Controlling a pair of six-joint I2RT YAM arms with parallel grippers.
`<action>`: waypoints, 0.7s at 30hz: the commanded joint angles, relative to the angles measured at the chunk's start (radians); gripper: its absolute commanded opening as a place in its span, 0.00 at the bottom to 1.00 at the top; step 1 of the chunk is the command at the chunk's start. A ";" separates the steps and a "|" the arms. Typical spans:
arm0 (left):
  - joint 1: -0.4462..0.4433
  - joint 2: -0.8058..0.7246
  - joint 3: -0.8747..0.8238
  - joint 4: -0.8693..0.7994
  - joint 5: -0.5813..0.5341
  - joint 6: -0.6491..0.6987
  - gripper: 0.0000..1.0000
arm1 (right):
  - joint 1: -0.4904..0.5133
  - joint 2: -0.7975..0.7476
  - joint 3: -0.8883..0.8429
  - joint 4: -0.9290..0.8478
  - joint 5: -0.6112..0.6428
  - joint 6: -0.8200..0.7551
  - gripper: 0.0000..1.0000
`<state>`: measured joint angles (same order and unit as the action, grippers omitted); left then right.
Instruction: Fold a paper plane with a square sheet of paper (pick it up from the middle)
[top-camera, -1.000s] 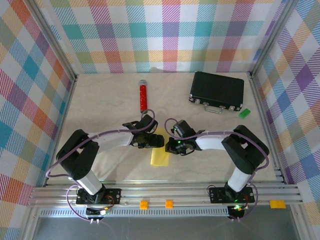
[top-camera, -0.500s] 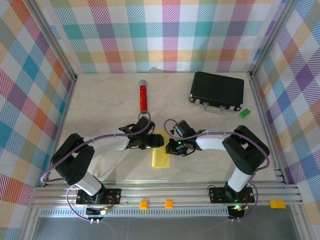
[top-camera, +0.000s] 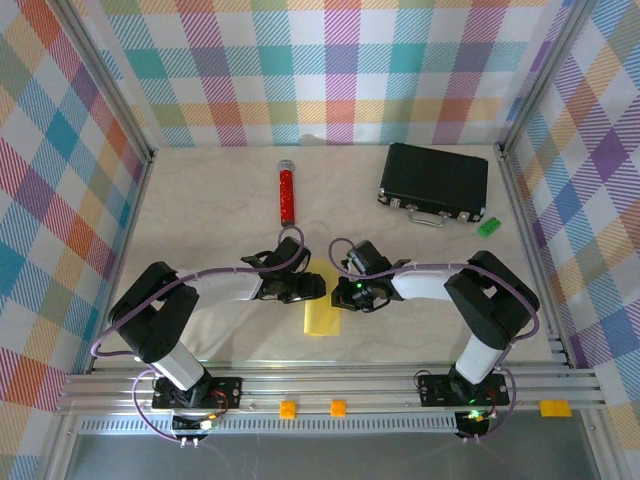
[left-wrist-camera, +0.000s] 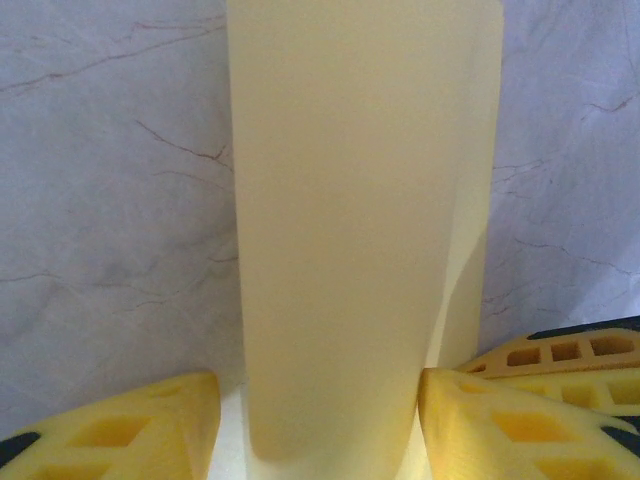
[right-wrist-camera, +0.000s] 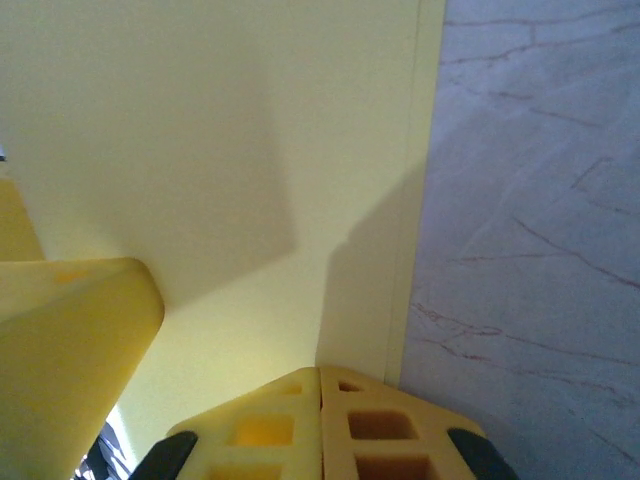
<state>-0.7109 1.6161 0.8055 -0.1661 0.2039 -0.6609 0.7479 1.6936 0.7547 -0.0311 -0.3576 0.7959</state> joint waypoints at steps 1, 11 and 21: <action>0.002 0.034 -0.020 0.026 0.028 0.008 0.53 | 0.003 0.000 -0.028 -0.075 0.019 0.009 0.10; -0.002 0.052 -0.015 -0.009 -0.007 0.037 0.46 | 0.001 -0.038 0.008 -0.034 -0.014 0.033 0.17; -0.006 0.063 0.000 -0.061 -0.063 0.057 0.45 | 0.001 -0.336 0.020 -0.229 0.364 0.077 0.38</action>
<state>-0.7128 1.6279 0.8108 -0.1890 0.1734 -0.6300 0.7479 1.4254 0.7864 -0.1680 -0.1596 0.8520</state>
